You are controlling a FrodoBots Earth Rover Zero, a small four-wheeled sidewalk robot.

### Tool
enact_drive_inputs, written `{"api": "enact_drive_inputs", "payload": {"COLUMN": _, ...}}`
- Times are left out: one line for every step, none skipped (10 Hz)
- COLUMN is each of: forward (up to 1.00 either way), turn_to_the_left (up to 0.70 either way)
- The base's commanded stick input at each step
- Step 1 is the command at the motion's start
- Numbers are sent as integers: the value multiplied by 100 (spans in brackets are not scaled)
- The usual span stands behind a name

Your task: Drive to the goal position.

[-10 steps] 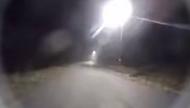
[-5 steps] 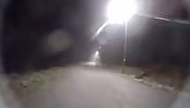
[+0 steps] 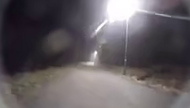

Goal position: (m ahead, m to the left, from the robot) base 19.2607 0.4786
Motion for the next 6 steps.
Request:
{"api": "enact_drive_inputs", "payload": {"forward": 100, "turn_to_the_left": 2}}
{"api": "enact_drive_inputs", "payload": {"forward": 100, "turn_to_the_left": 0}}
{"api": "enact_drive_inputs", "payload": {"forward": 100, "turn_to_the_left": 0}}
{"api": "enact_drive_inputs", "payload": {"forward": 100, "turn_to_the_left": 0}}
{"api": "enact_drive_inputs", "payload": {"forward": 100, "turn_to_the_left": 0}}
{"api": "enact_drive_inputs", "payload": {"forward": 100, "turn_to_the_left": 0}}
